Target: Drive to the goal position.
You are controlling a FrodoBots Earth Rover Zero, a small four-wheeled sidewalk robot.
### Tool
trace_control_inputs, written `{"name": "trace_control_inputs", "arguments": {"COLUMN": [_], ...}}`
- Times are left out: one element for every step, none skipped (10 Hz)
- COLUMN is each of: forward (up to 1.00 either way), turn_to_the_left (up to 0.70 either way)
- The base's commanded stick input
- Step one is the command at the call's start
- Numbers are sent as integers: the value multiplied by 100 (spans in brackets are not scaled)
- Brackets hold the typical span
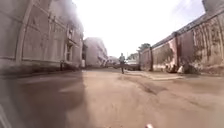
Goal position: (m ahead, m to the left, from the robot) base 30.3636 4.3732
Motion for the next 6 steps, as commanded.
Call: {"name": "trace_control_inputs", "arguments": {"forward": [70,70,70,70,70,70], "turn_to_the_left": [1,1,1,1,1,1]}}
